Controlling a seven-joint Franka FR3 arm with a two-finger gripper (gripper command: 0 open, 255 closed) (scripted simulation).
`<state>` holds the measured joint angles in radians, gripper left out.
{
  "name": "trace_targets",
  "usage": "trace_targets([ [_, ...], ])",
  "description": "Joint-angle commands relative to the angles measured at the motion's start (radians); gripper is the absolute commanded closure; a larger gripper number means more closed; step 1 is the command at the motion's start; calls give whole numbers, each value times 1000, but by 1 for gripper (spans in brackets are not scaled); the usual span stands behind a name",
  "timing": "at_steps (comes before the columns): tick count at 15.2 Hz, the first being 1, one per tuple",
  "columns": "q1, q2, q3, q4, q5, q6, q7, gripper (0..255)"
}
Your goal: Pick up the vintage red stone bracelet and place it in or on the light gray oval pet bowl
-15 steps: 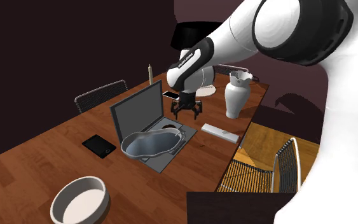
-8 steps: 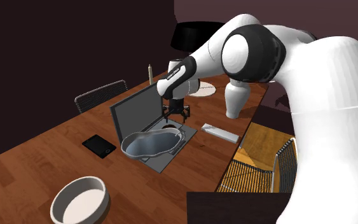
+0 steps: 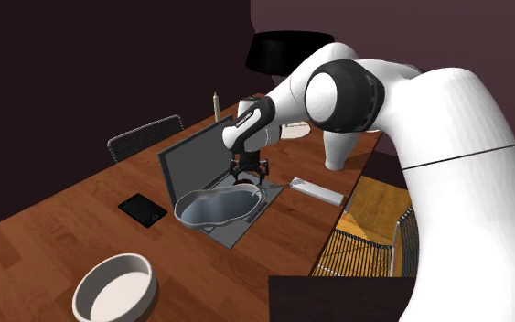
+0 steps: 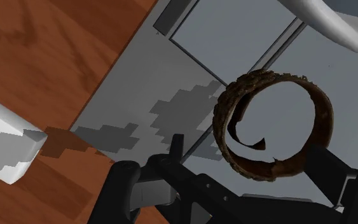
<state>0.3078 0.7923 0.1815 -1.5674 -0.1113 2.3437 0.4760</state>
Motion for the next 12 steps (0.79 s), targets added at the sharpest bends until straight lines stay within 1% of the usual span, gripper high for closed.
trace_targets([
  [1,2,17,-2,7,-2,11,0,0],
  [8,2,17,-2,7,-2,11,0,0],
  [9,2,17,-2,7,-2,11,0,255],
  [12,2,17,-2,7,-2,11,0,255],
])
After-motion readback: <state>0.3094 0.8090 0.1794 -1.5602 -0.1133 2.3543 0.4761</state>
